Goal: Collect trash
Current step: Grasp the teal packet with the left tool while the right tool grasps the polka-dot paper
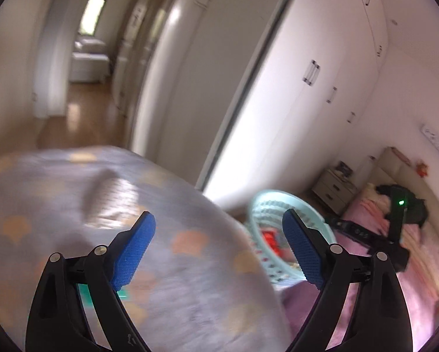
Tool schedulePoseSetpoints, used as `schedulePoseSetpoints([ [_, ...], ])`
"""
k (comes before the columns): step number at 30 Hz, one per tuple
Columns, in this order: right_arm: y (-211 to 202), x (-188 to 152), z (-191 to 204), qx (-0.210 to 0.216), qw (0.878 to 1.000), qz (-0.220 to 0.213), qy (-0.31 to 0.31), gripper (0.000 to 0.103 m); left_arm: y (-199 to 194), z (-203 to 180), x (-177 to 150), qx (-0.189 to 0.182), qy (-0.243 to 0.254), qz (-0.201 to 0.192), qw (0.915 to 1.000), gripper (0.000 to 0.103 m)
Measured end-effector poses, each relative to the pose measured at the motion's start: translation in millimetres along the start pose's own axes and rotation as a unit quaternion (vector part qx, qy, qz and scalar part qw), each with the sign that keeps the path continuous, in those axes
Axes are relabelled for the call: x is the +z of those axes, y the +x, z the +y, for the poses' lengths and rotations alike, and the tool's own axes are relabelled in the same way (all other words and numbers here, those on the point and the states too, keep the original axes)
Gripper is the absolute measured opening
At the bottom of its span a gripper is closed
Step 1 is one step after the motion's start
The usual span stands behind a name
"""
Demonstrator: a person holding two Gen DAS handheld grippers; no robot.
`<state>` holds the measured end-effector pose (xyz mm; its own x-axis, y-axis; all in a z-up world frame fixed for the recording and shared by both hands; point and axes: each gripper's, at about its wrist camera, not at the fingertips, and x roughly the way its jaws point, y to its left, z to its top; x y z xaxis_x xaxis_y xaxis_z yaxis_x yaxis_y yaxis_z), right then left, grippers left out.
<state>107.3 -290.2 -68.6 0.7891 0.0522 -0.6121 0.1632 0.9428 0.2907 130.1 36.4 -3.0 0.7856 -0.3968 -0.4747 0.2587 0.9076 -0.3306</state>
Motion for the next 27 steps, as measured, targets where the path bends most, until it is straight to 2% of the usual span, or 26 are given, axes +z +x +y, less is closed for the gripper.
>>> schedulePoseSetpoints([
  [4, -1.2, -3.9, 48.5, 0.033, 0.999, 0.002, -0.036, 0.067, -31.0, 27.9, -5.3, 0.044, -0.008, -0.026, 0.9986, 0.088],
  [7, -1.4, -10.4, 88.6, 0.054, 0.996, 0.001, -0.07, 0.067, -40.8, 57.0, -11.4, 0.05, -0.042, -0.015, 0.9978, 0.088],
  [11, 2.5, -18.6, 138.8, 0.077, 0.991, -0.002, -0.106, 0.067, -42.7, 81.8, -21.7, 0.079, -0.052, 0.003, 0.9956, 0.088],
  [15, 10.6, -29.9, 183.6, 0.102, 0.984, -0.002, -0.145, 0.067, -24.7, 85.5, -35.9, 0.061, -0.04, 0.05, 0.9961, 0.088],
  [19, 19.1, -37.8, 218.0, 0.135, 0.975, 0.005, -0.178, 0.067, -3.1, 89.0, -52.2, 0.096, -0.045, 0.076, 0.9915, 0.087],
  [21, 23.6, -41.8, 233.6, 0.142, 0.97, 0.006, -0.2, 0.067, 5.6, 93.1, -60.0, 0.08, -0.061, 0.088, 0.9911, 0.087],
  [23, 27.2, -44.3, 243.6, 0.149, 0.966, 0.007, -0.213, 0.067, 10.6, 91.1, -64.5, 0.084, -0.057, 0.095, 0.9902, 0.086],
  [24, 31.0, -45.2, 250.0, 0.155, 0.963, 0.009, -0.219, 0.066, 13.2, 89.5, -66.1, 0.09, -0.049, 0.098, 0.9898, 0.085],
  [27, 45.2, -47.2, 259.7, 0.157, 0.961, 0.016, -0.226, 0.066, 18.7, 84.9, -70.5, 0.112, -0.03, 0.106, 0.9877, 0.072],
])
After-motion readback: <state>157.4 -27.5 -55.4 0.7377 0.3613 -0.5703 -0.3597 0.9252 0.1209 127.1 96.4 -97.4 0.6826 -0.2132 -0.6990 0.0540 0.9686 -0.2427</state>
